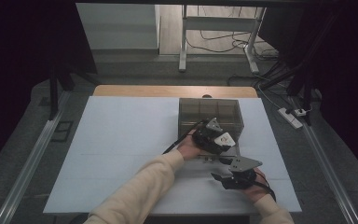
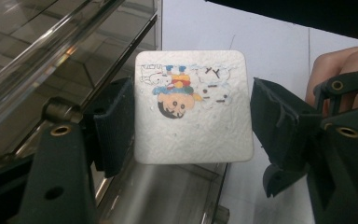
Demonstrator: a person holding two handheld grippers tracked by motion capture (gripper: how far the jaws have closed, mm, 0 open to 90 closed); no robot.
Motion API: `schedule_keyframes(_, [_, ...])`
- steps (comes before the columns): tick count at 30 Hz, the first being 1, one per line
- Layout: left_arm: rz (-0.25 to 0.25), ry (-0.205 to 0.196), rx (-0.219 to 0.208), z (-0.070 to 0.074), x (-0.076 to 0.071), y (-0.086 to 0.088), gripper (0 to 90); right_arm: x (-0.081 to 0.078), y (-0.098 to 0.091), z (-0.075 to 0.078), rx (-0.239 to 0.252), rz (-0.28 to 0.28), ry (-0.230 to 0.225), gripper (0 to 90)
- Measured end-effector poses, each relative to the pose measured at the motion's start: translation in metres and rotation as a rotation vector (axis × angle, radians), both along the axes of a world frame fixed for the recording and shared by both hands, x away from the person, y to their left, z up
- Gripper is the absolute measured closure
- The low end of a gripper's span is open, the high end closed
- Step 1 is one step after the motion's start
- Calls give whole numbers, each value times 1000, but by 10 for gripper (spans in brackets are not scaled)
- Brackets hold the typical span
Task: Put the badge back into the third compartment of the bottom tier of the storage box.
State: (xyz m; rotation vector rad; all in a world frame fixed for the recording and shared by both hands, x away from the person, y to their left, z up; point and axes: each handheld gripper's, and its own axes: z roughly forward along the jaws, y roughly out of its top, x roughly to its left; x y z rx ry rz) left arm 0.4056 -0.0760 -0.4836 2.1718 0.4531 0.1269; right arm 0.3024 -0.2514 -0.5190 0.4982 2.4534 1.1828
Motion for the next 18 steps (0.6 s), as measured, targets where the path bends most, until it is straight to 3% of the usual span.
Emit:
schedule_keyframes(9, [-16, 19, 21, -3, 1, 0, 238, 0, 0, -1, 0, 7, 4, 362])
schedule_keyframes(18, [-5, 12, 11, 2, -3, 10, 234, -1, 0, 0, 2, 3, 4, 362])
